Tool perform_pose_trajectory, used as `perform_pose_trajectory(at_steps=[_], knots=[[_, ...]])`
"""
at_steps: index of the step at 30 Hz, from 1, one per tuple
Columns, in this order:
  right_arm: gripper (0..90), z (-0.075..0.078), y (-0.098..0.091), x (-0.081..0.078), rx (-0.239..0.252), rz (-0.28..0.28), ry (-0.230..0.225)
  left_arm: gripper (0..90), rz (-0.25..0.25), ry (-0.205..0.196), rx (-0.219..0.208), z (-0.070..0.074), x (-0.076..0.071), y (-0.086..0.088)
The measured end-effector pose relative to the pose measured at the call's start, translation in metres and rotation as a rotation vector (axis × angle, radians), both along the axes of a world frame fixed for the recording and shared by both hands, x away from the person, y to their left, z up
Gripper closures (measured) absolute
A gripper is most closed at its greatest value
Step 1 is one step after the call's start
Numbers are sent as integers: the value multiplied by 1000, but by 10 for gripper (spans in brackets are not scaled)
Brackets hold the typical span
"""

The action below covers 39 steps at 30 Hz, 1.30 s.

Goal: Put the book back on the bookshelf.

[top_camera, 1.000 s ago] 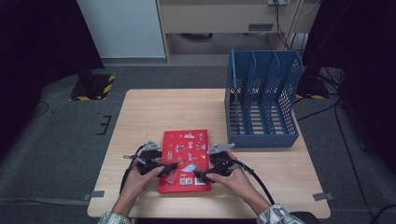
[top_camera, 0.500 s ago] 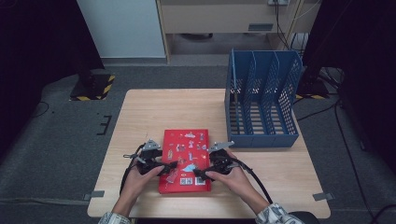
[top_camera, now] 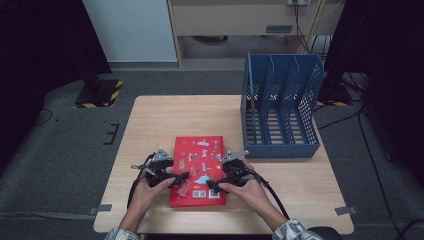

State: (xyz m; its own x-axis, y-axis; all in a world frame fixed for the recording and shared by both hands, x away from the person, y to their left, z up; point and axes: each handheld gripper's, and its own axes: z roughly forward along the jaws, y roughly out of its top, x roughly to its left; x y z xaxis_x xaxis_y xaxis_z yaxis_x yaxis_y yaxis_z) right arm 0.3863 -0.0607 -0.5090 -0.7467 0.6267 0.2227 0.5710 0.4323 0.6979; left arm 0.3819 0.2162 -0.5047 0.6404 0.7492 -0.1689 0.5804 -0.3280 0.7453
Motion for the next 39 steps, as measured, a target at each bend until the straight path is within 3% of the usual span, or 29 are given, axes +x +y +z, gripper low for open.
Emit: perform_pose_trajectory(at_steps=[6, 12, 18, 26, 39], knots=[[48, 3, 4, 3, 0, -23, 1, 154, -2, -10, 2, 3, 1, 3], [79, 8, 6, 4, -5, -25, -37, 173, 1, -22, -4, 6, 0, 6], [90, 12, 8, 8, -13, -29, -50, 191, 3, -64, 24, 13, 2, 6], [110, 17, 9, 10, -35, -28, -75, 200, 0, -74, 43, 17, 4, 6], [111, 18, 8, 11, -32, -28, -65, 236, 0, -86, 38, 20, 4, 7]])
